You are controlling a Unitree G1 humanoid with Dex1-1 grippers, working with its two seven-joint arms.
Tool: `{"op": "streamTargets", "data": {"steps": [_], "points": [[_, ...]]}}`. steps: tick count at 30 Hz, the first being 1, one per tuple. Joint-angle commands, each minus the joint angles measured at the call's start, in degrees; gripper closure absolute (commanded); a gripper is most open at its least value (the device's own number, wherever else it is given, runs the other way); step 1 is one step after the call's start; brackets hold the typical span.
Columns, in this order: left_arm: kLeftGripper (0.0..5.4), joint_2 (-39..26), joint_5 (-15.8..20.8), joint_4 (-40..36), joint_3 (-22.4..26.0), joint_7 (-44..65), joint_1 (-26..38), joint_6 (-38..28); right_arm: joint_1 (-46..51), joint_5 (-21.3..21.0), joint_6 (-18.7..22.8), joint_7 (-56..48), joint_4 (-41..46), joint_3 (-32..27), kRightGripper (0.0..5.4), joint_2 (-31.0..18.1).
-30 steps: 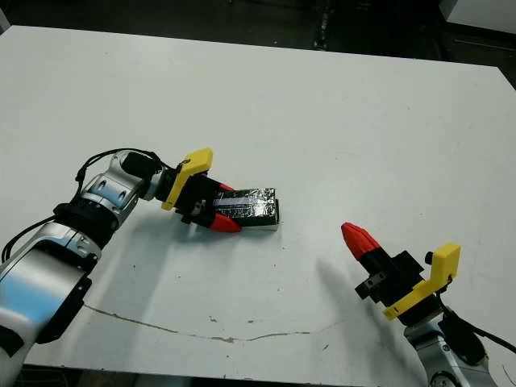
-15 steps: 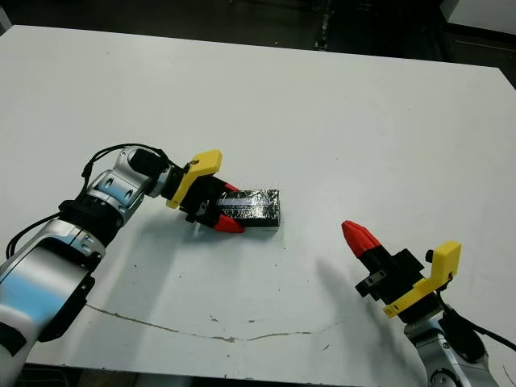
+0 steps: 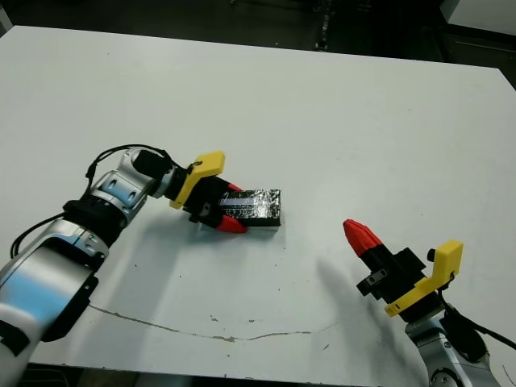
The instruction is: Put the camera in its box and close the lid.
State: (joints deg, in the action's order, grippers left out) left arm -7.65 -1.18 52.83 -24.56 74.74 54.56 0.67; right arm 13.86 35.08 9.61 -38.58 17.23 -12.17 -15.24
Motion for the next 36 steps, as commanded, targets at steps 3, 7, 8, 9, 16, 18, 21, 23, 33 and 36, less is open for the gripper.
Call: {"op": "streamTargets", "data": {"steps": [3,7,8,9,16,18,21,23,33,36], "points": [[0.92,12.84,-6.28,0.62,-7.93,-7.19,-5.83,0.72,0.11,-0.01,-0.98,0.26,-0.70,-1.33,5.40,-0.63],[0.39,12.73,-5.41,-0.57,-7.63,-7.50,-6.46,2.76,0.22,-0.19,-0.81,0.40,-0.39,-1.13,5.40,-0.66],[0.26,12.66,-5.50,-0.92,-7.81,-7.65,-6.51,3.02,0.26,-0.16,-0.79,0.40,-0.36,-1.11,5.40,-0.64],[0.14,12.68,-5.43,-1.14,-7.86,-7.68,-6.54,3.51,0.30,-0.26,-1.04,0.36,-0.37,-1.09,5.40,-0.54],[0.00,12.53,-5.09,-2.12,-8.17,-7.41,-6.84,5.11,0.44,-0.57,-2.07,-0.03,-0.79,-0.93,5.40,-0.10],[0.00,11.55,-5.31,-3.07,-8.22,-7.43,-7.17,3.87,0.53,-0.20,-1.95,-0.08,-0.83,-0.93,5.40,-0.05],[0.00,9.51,-5.12,-4.81,-7.65,-7.19,-7.86,2.35,0.73,-0.20,-1.76,0.25,-0.59,-0.79,5.40,-0.17],[0.00,8.42,-4.35,-5.46,-6.64,-6.82,-8.47,3.29,0.93,0.05,-1.16,0.57,-0.18,-0.73,5.40,-0.28],[0.00,-4.48,3.20,-16.15,1.96,-5.67,-16.66,13.07,1.53,-0.21,-1.31,1.12,0.54,-0.14,5.40,0.10],[0.00,-9.13,6.15,-21.62,5.29,-5.78,-20.01,13.64,1.41,0.47,-0.80,1.00,0.34,-0.04,5.40,0.02]]}}
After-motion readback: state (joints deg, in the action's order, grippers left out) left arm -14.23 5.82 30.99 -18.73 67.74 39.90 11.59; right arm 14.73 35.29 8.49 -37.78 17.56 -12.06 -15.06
